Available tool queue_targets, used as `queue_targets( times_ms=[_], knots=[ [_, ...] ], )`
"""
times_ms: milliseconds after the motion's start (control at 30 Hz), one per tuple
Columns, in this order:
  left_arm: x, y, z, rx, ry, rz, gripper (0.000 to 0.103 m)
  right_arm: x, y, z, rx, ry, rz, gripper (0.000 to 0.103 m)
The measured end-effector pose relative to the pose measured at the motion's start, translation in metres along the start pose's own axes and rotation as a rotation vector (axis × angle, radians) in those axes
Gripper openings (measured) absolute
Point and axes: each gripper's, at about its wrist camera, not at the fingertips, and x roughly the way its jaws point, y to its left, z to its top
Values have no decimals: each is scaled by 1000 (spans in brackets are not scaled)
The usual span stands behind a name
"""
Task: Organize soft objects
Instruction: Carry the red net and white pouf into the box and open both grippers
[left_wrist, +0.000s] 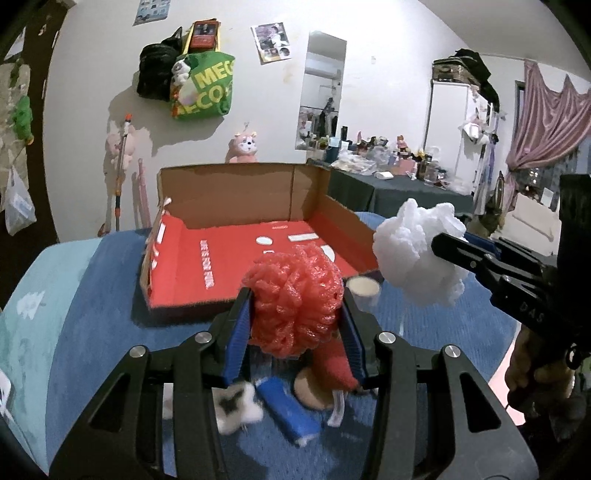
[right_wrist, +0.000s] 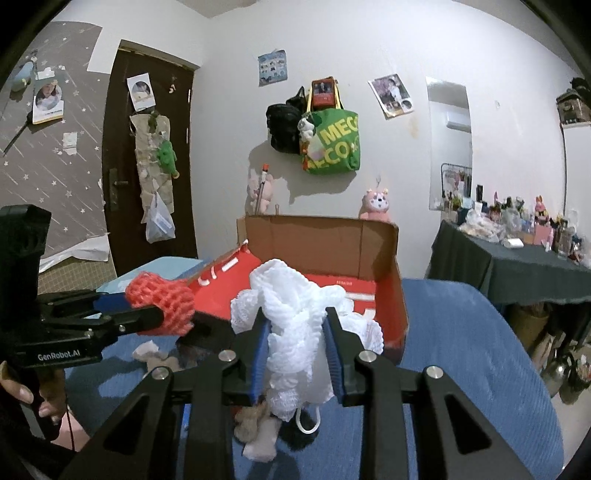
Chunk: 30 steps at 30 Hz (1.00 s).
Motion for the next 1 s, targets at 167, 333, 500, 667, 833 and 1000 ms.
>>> queue_targets(
  times_ms=[167, 333, 500, 667, 833, 1000],
  knots=[
    [24, 5, 26, 31, 16, -24, 43, 15, -4, 21, -32, -23, 0, 30],
    [60, 19, 50, 38, 77, -43, 43, 47, -12, 40, -82, -4, 6, 30],
    [102, 39, 69, 9, 170, -77, 43, 90, -22, 61, -114, 51, 27, 30],
    [156, 63, 84, -36, 297, -95, 43, 144, -34, 75, -123, 150, 46, 30],
    [205, 78, 91, -32, 384, -60, 43, 205, -36, 78, -152, 272, 39, 30],
    [245, 89, 92, -12, 432, -12, 43, 262, -44, 74, -147, 388, 13, 30]
  ],
)
